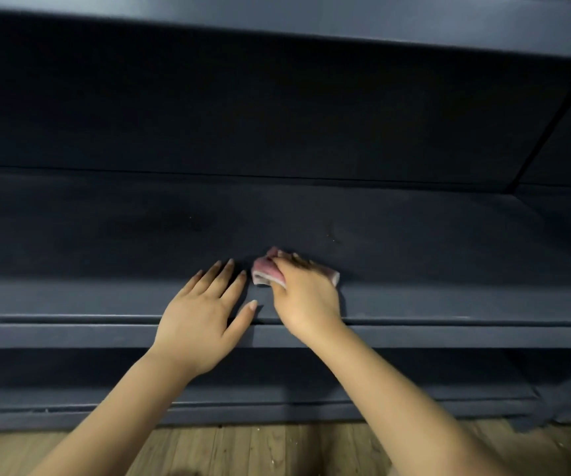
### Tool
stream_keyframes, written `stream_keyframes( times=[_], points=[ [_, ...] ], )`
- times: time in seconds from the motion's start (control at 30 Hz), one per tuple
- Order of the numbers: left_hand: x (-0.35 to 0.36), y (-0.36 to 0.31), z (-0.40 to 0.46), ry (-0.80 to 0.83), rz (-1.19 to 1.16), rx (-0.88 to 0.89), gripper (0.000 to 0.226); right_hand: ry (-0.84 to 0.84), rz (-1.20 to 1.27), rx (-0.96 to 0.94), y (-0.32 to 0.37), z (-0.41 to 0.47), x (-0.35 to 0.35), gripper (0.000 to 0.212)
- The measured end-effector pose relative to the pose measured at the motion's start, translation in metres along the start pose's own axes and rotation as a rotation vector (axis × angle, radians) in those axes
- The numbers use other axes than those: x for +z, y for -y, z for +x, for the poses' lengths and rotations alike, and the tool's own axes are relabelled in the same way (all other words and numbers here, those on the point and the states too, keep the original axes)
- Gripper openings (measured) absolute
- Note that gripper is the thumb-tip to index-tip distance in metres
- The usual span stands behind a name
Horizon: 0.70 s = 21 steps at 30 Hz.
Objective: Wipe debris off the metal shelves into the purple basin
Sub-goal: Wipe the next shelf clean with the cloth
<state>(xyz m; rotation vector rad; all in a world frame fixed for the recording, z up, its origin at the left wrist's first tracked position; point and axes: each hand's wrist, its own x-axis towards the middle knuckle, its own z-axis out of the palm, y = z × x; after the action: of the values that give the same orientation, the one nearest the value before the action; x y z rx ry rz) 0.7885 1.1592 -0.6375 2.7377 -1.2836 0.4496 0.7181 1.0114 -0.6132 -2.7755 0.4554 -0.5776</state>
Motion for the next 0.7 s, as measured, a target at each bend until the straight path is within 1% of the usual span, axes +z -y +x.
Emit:
stream_keyframes(
  times=[0.1, 0.17, 0.27, 0.33, 0.4, 0.47, 0.53, 0.6, 0.7],
  points=[
    [0.001, 0.000, 0.001, -0.006, -0.008, 0.002, 0.072, 0.100, 0.201, 0.125, -0.011, 0.005, -0.016, 0.031],
    [0.000, -0.001, 0.002, -0.012, -0.022, -0.003, 0.074, 0.058, 0.250, 0.184, -0.031, 0.006, -0.030, 0.028],
    [-0.002, -0.002, 0.008, -0.017, 0.009, 0.016, 0.079, -0.049, 0.165, 0.337, -0.081, 0.017, -0.045, 0.030],
    [-0.003, -0.001, 0.014, -0.001, 0.028, 0.041, 0.081, 0.017, 0.055, 0.463, -0.113, 0.027, -0.052, 0.034],
    [-0.002, 0.001, 0.017, 0.023, 0.039, 0.047, 0.082, 0.128, -0.051, 0.515, -0.132, 0.034, -0.053, 0.043],
    [0.000, 0.003, 0.019, 0.052, 0.049, 0.056, 0.083, 0.157, -0.085, 0.500, -0.132, 0.041, -0.048, 0.046],
    [0.001, 0.003, 0.018, 0.063, 0.050, 0.068, 0.083, 0.137, -0.082, 0.441, -0.120, 0.049, -0.039, 0.044],
    [0.001, 0.004, 0.018, 0.065, 0.036, 0.062, 0.083, 0.125, -0.077, 0.343, -0.097, 0.056, -0.029, 0.040],
    [-0.002, 0.004, 0.019, 0.092, 0.033, 0.064, 0.083, 0.167, -0.022, 0.191, -0.052, 0.058, -0.011, 0.039]
  ],
)
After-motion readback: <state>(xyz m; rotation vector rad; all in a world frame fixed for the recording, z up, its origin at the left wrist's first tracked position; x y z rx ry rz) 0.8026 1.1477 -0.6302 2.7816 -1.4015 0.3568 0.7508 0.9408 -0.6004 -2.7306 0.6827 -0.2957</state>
